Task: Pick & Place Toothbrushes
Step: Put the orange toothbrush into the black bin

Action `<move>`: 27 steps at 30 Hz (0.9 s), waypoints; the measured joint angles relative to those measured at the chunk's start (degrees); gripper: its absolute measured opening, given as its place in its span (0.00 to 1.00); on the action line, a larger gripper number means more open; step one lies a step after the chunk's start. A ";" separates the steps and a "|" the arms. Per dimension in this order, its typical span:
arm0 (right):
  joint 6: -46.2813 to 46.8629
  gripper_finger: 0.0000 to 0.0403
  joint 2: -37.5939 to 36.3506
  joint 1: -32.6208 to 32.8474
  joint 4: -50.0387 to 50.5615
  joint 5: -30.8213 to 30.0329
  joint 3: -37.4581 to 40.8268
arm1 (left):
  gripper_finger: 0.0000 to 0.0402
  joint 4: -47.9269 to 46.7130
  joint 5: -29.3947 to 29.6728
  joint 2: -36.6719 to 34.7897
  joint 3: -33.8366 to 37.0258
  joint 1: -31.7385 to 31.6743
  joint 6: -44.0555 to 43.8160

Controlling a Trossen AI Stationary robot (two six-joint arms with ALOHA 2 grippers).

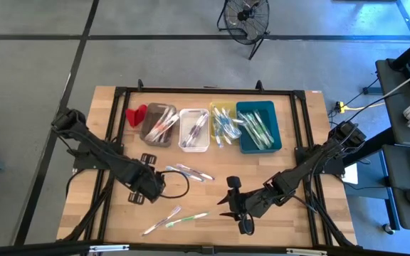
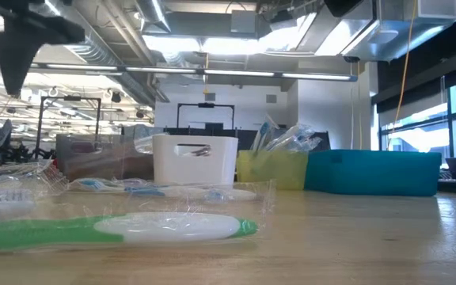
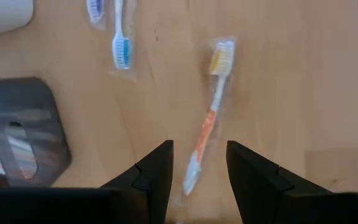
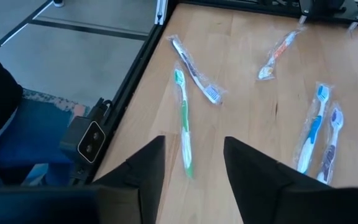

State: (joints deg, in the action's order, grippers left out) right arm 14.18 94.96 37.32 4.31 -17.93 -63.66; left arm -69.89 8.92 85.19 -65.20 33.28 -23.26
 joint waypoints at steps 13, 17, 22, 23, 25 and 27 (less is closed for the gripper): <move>-1.16 0.34 0.00 0.02 -0.02 0.02 0.00 | 0.36 17.11 -0.58 0.00 10.34 -1.18 2.30; -1.18 0.33 0.00 0.01 -0.04 0.00 0.00 | 0.36 18.56 -1.17 0.00 11.80 -1.18 1.53; -1.20 0.32 0.00 0.00 -0.25 0.00 0.00 | 0.36 19.25 -1.30 0.00 13.42 -1.14 1.26; -1.33 0.32 0.00 0.01 -0.38 0.00 0.00 | 0.36 19.54 -1.30 0.00 13.84 -1.14 0.85; -1.40 0.31 0.00 0.01 -0.49 -0.03 0.00 | 0.36 20.25 -1.38 0.00 14.43 -1.14 0.04; -1.41 0.31 0.00 0.02 -0.50 -0.29 0.00 | 0.36 21.54 -1.59 0.00 15.02 -1.14 0.02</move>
State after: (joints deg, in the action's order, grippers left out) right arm 12.77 94.96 37.34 3.81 -18.22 -63.66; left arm -48.35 7.33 85.19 -50.18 32.14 -23.24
